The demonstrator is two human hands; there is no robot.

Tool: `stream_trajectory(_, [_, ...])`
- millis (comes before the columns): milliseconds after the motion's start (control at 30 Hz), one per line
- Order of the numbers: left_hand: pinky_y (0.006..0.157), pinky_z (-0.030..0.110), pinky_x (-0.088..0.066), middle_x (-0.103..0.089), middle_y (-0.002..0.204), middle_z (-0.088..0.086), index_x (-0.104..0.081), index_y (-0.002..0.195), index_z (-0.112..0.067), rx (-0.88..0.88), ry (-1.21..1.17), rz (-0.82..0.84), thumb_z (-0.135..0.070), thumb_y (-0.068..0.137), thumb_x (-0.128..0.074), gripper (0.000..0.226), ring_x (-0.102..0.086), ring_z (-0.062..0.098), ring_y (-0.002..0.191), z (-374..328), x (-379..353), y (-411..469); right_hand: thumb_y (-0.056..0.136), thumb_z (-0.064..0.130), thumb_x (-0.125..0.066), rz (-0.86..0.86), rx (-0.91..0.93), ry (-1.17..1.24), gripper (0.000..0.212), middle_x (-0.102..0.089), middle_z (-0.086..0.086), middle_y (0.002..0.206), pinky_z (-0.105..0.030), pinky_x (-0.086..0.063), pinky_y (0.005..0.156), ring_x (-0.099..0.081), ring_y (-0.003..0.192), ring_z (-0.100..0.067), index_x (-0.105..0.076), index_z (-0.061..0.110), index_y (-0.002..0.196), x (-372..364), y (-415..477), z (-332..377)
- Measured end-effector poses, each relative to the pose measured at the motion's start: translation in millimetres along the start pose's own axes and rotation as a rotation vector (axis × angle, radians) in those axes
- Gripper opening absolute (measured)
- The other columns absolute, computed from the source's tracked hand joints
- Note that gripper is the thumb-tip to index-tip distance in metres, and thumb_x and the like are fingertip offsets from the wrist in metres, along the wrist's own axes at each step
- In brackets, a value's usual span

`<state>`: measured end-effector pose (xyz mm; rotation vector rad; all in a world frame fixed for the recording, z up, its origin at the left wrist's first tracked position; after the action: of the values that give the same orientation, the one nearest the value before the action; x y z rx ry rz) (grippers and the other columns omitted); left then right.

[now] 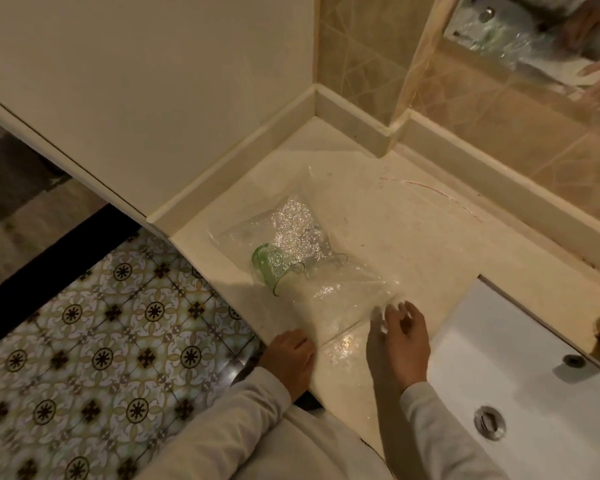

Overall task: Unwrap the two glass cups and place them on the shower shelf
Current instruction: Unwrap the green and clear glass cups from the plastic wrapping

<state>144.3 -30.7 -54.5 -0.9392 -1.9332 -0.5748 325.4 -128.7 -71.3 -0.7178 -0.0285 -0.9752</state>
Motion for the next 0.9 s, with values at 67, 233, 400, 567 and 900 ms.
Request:
stream_trajectory(67, [0.052, 0.030, -0.054, -0.064, 0.068, 0.012, -0.064, 0.063, -0.005, -0.012, -0.031, -0.025, -0.009, 0.073, -0.064, 0.011, -0.061, 0.030, 0.055, 1, -2, -2, 0.084, 0.053, -0.073, 0.018, -0.146, 0.113, 0.069, -0.070, 0.011, 0.114, -0.031, -0.050, 0.095, -0.068, 0.108, -0.013, -0.048, 0.025, 0.142, -16, -4, -18])
stream_trajectory(233, [0.056, 0.034, -0.056, -0.066, 0.071, 0.007, -0.067, 0.065, -0.009, -0.086, -0.024, -0.013, -0.008, 0.066, -0.081, 0.014, -0.063, 0.028, 0.058, -4, 0, -7, 0.076, 0.014, -0.077, 0.136, -0.275, 0.434, 0.050, -0.074, -0.010, 0.073, -0.036, -0.055, 0.076, -0.069, 0.069, -0.024, -0.060, 0.006, 0.123, -54, -6, -35])
stream_trajectory(400, [0.068, 0.034, -0.054, -0.067, 0.084, 0.001, -0.068, 0.076, -0.017, 0.019, 0.088, 0.078, -0.044, 0.077, -0.066, 0.027, -0.064, 0.028, 0.073, -7, 13, 25, 0.085, -0.007, -0.066, 0.151, -0.225, 0.509, 0.025, -0.072, -0.019, 0.076, -0.036, -0.049, 0.071, -0.063, 0.071, -0.029, -0.070, 0.001, 0.109, -55, -8, -20])
stream_trajectory(567, [0.085, 0.035, -0.043, -0.056, 0.110, 0.002, -0.050, 0.107, -0.020, 0.174, 0.170, 0.326, -0.044, 0.083, -0.061, 0.036, -0.057, 0.027, 0.101, -3, 2, 79, 0.087, -0.012, -0.064, 0.136, -0.107, 0.406, 0.024, -0.075, 0.004, 0.065, -0.012, -0.052, 0.055, -0.066, 0.056, -0.002, -0.070, 0.001, 0.107, -42, -14, 2])
stream_trajectory(900, [0.079, 0.034, -0.045, -0.064, 0.104, 0.000, -0.051, 0.109, -0.021, 0.114, 0.369, 0.346, -0.018, 0.079, -0.047, 0.030, -0.062, 0.028, 0.092, -8, 3, 92, 0.087, 0.002, -0.074, 0.125, -0.069, 0.335, 0.020, -0.077, -0.006, 0.093, -0.021, -0.059, 0.074, -0.072, 0.076, -0.009, -0.075, 0.008, 0.106, -36, -18, 16])
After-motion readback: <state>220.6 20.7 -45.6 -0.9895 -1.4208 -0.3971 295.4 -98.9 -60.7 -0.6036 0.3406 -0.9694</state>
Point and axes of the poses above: each hand's wrist, its own y-axis towards the middle knuckle, its own x-axis out of the back of the hand, z = x × y, the point moved 6 cm from there along y, towards the middle knuckle
